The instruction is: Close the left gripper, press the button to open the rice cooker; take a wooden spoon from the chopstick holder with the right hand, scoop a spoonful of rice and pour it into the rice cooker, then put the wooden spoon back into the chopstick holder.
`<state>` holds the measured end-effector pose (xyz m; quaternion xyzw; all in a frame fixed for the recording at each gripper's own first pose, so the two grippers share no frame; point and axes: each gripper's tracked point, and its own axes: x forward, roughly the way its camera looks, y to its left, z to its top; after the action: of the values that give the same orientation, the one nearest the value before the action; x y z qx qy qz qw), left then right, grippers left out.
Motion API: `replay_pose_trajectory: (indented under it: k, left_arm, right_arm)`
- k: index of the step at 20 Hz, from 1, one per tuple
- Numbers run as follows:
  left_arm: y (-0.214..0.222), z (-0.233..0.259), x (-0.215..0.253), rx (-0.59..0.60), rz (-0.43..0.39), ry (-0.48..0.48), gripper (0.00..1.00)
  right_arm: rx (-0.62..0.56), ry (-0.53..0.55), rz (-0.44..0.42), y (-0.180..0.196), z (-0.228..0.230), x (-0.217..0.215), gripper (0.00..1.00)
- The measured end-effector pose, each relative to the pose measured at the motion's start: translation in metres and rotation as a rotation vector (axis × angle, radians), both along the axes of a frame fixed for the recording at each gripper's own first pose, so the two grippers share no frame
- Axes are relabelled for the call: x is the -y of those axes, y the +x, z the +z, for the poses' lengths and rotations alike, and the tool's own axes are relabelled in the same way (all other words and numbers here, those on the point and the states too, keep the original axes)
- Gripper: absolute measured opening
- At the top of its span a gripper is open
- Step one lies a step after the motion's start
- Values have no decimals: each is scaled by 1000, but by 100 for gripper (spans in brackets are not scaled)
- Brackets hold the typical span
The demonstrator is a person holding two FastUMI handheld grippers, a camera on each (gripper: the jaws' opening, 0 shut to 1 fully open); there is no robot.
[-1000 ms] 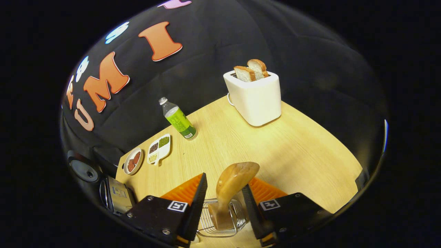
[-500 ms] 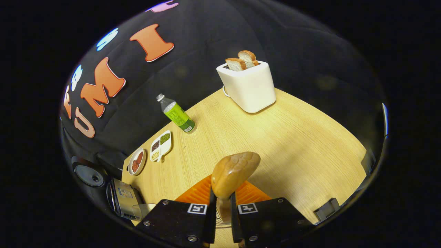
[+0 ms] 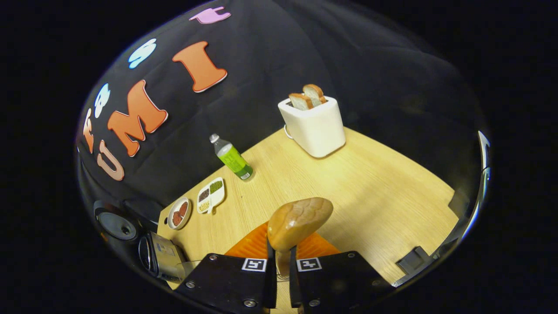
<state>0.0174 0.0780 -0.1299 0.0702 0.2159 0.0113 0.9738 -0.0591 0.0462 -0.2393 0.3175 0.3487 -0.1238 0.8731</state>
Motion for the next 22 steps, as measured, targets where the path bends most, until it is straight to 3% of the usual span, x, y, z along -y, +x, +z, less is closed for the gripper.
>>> replay_pose_trajectory:
  k: [1, 2, 6, 7, 8, 9, 12, 15, 20, 21, 22]
  left_arm:
    - [4, 2, -1, 13, -12, 5, 83]
    - [8, 5, -1, 32, -29, 4, 71]
    - [19, 12, -1, 99, -80, 3, 100]
    - [22, 10, -3, 102, -91, 10, 100]
    - [24, 7, -4, 101, -101, 13, 92]
    - [24, 3, -5, 95, -112, 10, 99]
    - [29, -6, -10, 77, -138, -12, 99]
    - [34, -10, -18, 75, -161, -18, 99]
    - [39, -20, -27, 68, -201, -13, 99]
    - [39, -20, -29, 69, -206, -12, 92]
    - [39, -21, -31, 67, -210, -10, 92]
  right_arm:
    - [20, -4, -9, 0, 14, -1, 11]
    - [35, -15, -11, 0, 26, -3, 11]
    - [97, 1, 4, -6, 69, -26, 11]
    - [109, 7, 13, -6, 77, -36, 11]
    - [121, 8, 32, -8, 82, -48, 11]
    - [131, 8, 55, -9, 89, -62, 11]
    - [159, -9, 128, -15, 99, -104, 11]
    - [148, -74, 185, -21, 90, -137, 11]
    - [110, -280, 250, -28, 63, -159, 11]
    - [99, -311, 255, -29, 57, -162, 11]
    - [94, -337, 256, -30, 51, -164, 11]
